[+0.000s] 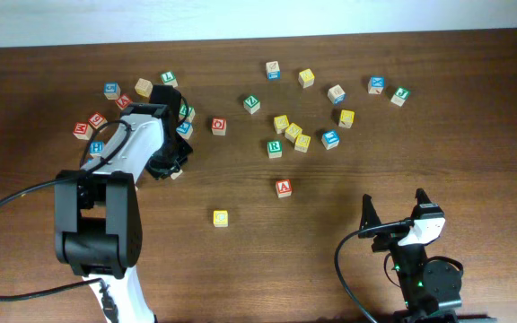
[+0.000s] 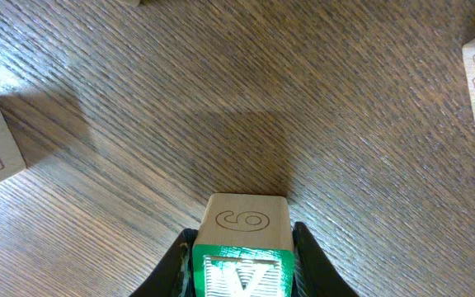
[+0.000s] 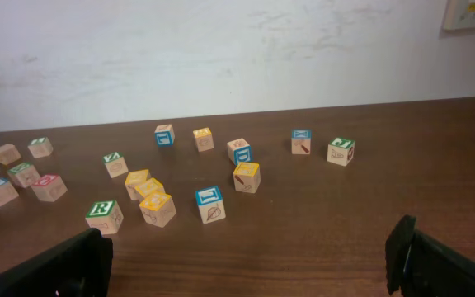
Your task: Spell out CVPR
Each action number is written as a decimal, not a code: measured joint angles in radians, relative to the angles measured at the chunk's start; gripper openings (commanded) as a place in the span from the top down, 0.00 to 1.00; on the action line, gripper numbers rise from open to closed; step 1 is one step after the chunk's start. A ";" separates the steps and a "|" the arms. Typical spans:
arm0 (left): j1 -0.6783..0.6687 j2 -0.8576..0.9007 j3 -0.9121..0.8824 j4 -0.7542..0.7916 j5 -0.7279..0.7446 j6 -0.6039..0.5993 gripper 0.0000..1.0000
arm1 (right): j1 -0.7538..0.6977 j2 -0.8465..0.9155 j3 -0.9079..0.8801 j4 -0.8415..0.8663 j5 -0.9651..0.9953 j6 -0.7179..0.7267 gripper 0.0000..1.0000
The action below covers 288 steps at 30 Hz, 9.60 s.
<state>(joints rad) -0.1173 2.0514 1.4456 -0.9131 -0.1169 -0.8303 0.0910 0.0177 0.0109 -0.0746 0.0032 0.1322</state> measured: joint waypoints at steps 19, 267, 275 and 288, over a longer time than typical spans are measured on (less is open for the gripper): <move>-0.441 -0.424 0.024 -0.145 0.180 0.004 0.78 | 0.000 0.000 0.000 0.000 0.000 0.000 0.02; -0.688 -0.157 -0.100 0.229 -0.119 0.169 0.49 | 0.000 0.001 0.000 0.000 0.000 0.000 0.02; -0.688 -0.085 -0.098 0.267 -0.055 0.118 0.62 | 0.000 0.001 0.000 0.000 0.000 0.000 0.02; -0.688 -0.013 -0.097 0.328 -0.063 0.092 0.73 | 0.000 0.001 0.000 0.000 0.000 0.000 0.02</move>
<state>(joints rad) -0.8055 2.0388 1.3487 -0.5850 -0.1795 -0.7380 0.0910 0.0185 0.0109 -0.0742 0.0036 0.1322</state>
